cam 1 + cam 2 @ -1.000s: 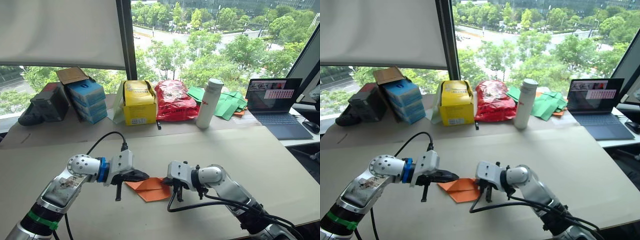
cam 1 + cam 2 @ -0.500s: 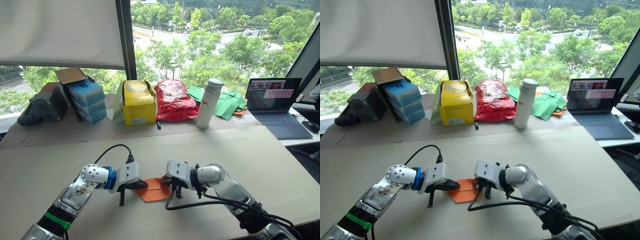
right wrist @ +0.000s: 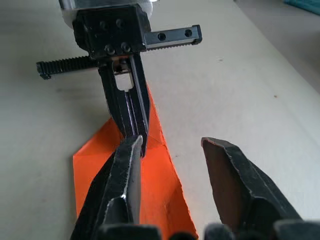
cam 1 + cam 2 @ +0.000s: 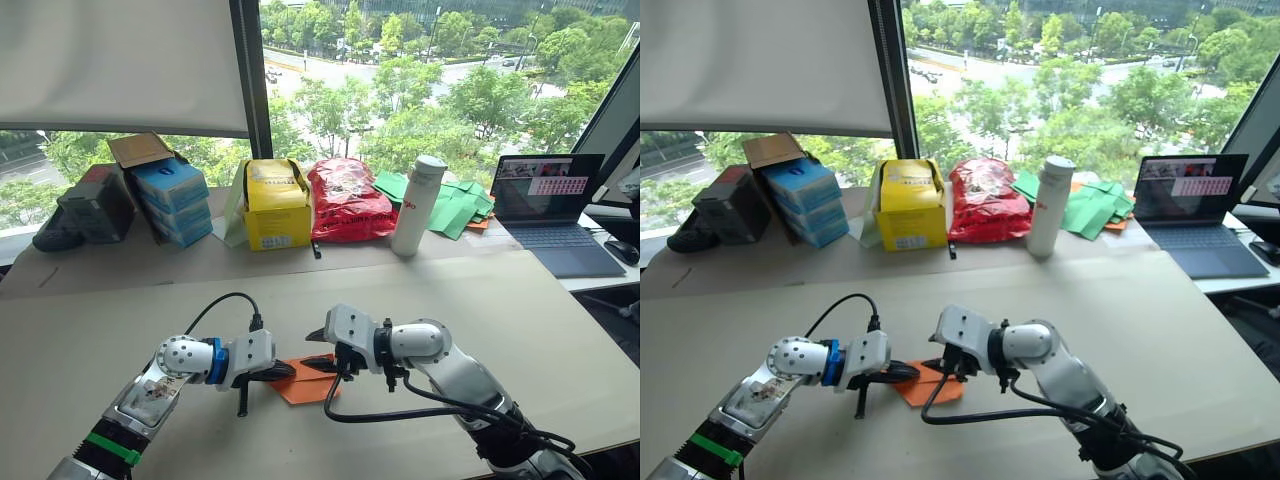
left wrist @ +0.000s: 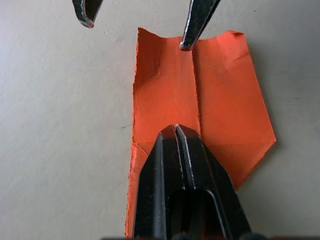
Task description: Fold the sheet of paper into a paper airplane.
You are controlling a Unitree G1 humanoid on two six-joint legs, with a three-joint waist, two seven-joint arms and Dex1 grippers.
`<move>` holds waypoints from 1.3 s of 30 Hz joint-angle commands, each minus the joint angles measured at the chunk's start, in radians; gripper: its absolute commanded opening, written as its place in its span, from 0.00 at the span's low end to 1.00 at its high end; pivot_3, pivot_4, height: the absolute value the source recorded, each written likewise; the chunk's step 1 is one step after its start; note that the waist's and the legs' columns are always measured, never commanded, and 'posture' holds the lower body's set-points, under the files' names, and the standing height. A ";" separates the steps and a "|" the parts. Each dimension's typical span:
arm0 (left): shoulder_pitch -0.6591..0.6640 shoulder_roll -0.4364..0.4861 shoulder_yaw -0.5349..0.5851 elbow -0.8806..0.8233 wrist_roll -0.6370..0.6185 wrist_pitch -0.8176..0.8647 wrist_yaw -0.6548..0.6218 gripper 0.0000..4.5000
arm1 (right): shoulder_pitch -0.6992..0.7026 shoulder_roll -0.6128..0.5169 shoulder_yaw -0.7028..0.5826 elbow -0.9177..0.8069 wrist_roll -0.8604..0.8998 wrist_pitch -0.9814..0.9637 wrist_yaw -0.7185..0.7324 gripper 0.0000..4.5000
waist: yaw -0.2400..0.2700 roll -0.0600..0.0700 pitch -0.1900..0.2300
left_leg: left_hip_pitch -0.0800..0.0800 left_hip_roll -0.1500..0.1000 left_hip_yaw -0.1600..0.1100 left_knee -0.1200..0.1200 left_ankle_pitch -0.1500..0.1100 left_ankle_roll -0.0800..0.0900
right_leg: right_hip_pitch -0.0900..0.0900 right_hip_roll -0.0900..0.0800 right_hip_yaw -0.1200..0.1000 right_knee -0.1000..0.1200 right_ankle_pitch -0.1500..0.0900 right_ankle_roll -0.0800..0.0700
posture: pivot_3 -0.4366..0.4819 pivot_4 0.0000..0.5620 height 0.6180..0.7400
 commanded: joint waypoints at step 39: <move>0.021 0.009 -0.012 0.003 0.032 0.024 -0.002 0.00 | 0.096 -0.232 0.063 0.093 -0.103 0.019 0.060 0.00 | 0.027 0.000 0.000 | 0.002 0.000 -0.001 0.000 -0.001 0.001 | 0.003 -0.001 -0.002 -0.006 0.000 0.000 | 0.48 0.27 1.00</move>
